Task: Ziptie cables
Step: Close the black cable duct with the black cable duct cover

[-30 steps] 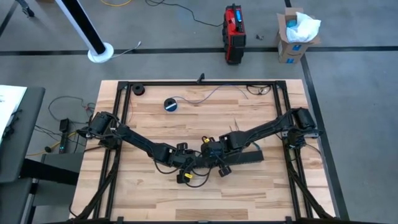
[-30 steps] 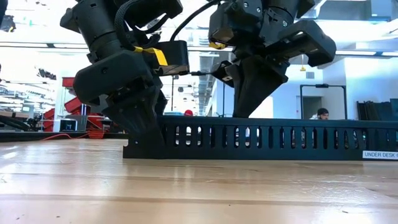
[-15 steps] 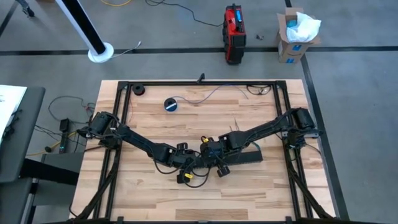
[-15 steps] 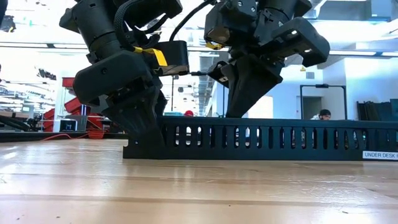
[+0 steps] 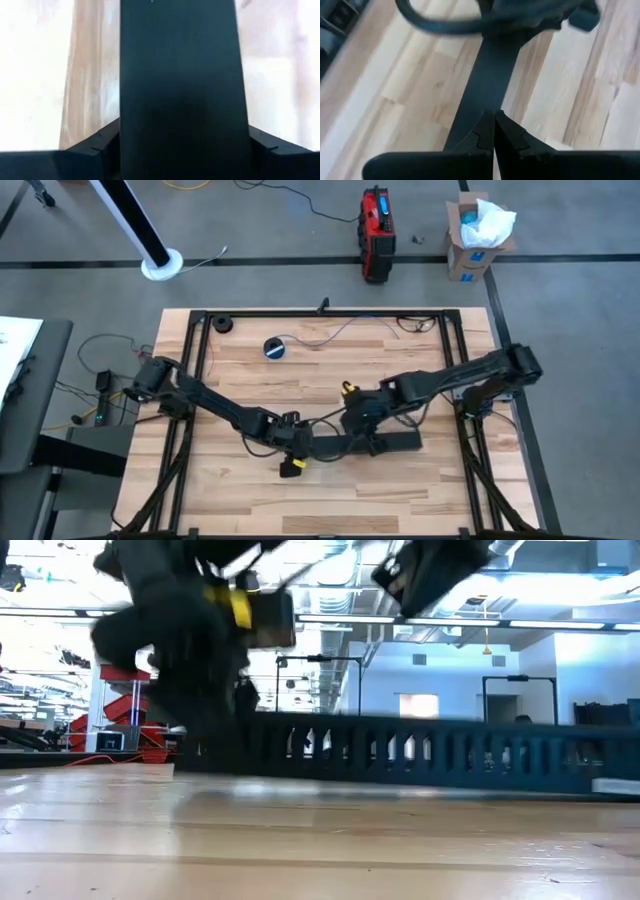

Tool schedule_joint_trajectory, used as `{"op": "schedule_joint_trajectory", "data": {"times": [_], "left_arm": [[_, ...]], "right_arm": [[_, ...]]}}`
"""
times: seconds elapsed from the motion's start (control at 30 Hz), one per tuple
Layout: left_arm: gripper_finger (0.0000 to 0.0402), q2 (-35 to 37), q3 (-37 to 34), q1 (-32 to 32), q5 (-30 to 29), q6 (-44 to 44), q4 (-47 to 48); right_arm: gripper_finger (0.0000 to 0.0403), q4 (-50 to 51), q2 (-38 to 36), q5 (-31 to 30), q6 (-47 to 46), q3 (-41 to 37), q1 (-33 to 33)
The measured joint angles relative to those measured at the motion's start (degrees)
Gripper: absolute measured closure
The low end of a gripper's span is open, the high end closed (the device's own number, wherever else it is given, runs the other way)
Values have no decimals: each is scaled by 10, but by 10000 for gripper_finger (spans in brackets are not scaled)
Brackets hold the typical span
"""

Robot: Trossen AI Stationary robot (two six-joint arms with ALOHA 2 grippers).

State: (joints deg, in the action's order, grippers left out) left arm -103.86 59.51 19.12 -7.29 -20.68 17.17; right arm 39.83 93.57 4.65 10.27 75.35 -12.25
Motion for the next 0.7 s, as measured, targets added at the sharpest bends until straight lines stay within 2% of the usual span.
{"op": "schedule_joint_trajectory", "data": {"times": [0.13, 0.3, 0.4, 0.5, 0.7], "left_arm": [[149, 52, 2, -9, 2, 0, -15], [136, 101, -2, -26, -16, 10, -52], [135, 101, -17, -37, -17, 13, -71], [134, 88, -38, -45, 17, 3, -93], [134, 90, -90, -45, 26, -9, -135]], "right_arm": [[390, 15, -37, 2, -28, 0, -5], [342, 10, -94, 3, -45, 1, -18], [314, -4, -121, 2, -57, -8, -19], [294, 2, -138, 1, -89, -21, -13], [273, 3, -161, 1, -132, -43, -20]]}}
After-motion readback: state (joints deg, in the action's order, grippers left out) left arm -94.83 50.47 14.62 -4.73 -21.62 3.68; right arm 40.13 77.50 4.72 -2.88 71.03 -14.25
